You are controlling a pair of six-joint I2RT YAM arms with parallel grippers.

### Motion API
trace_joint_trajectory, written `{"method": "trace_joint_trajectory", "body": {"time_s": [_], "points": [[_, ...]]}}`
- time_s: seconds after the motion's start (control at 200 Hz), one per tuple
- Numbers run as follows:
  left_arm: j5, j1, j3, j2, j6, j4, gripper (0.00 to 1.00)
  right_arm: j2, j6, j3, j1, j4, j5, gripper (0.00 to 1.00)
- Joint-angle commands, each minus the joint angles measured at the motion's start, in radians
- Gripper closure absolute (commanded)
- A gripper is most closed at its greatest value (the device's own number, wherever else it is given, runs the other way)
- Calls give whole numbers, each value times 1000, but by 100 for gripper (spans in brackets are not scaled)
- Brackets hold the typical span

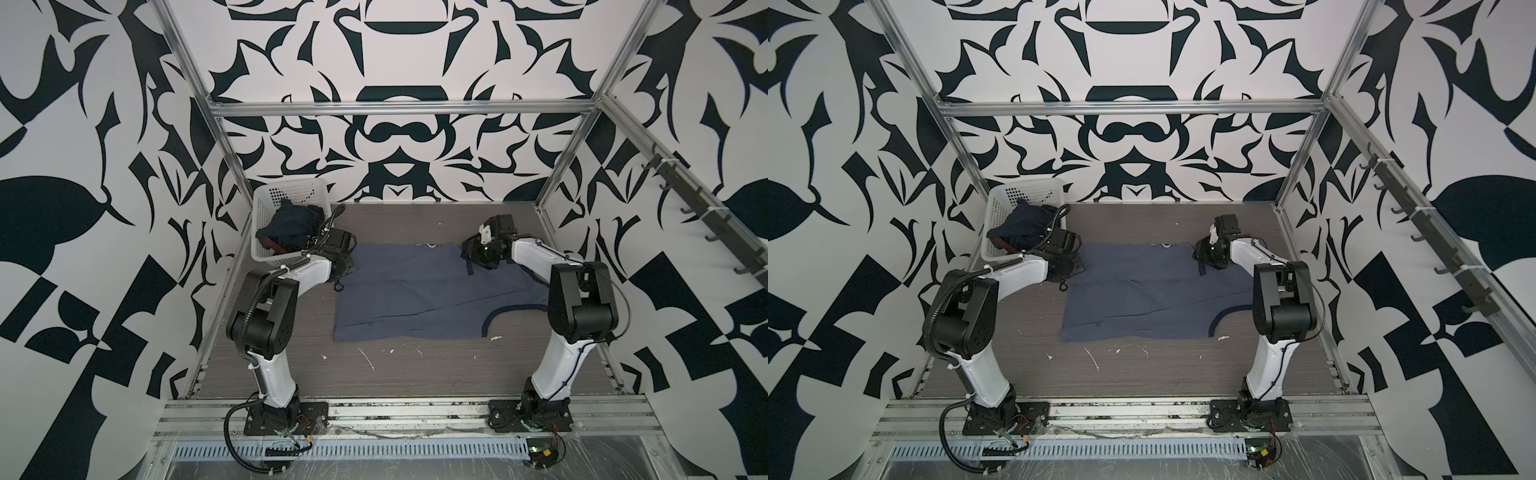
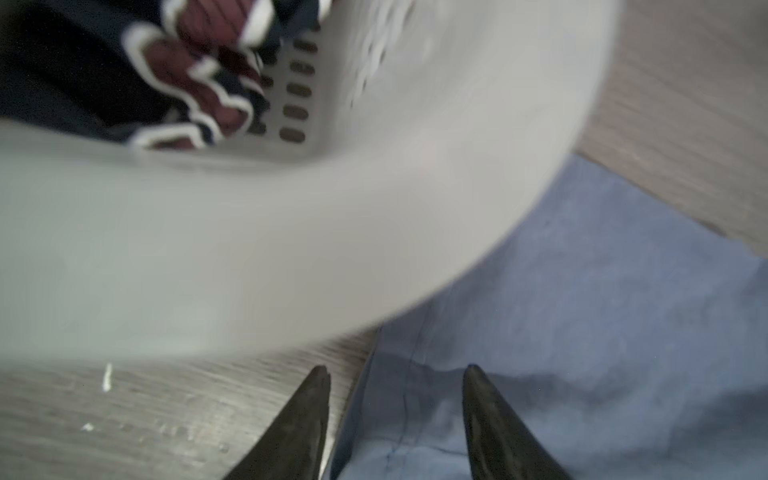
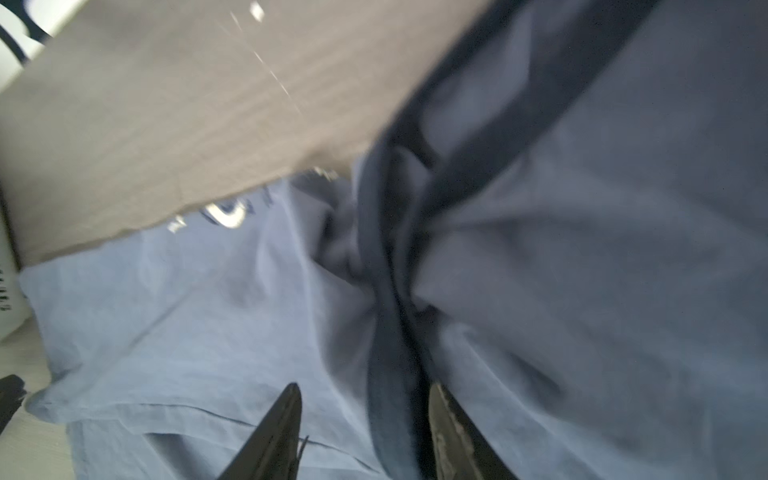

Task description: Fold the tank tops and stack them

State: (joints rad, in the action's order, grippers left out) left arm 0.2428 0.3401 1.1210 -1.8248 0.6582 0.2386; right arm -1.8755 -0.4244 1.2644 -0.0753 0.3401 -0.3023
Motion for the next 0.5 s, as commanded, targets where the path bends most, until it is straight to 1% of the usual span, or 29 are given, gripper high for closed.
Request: {"method": "trace_joint_trajectory", "body": {"time_s": [0.0,0.095,0.155,0.295,0.4,0.495], "points": [[-36,-4,32,-34,6,38,47,11,20,-2,-18,10,-26,48],[-51,-5,38,-51,6,28,52,-5,25,1,-33,21,-23,50],[-56,-4,43,-54,2,28,57,-9,24,0,-32,24,-26,56],[-62,-4,42,-50,-7,22,68,5,30,-10,-33,26,-25,66],[-62,-5,36,-42,-11,21,69,6,33,-11,-33,31,-23,67],[-67,-6,35,-42,-14,17,72,-3,34,-11,-33,33,-16,61]]}}
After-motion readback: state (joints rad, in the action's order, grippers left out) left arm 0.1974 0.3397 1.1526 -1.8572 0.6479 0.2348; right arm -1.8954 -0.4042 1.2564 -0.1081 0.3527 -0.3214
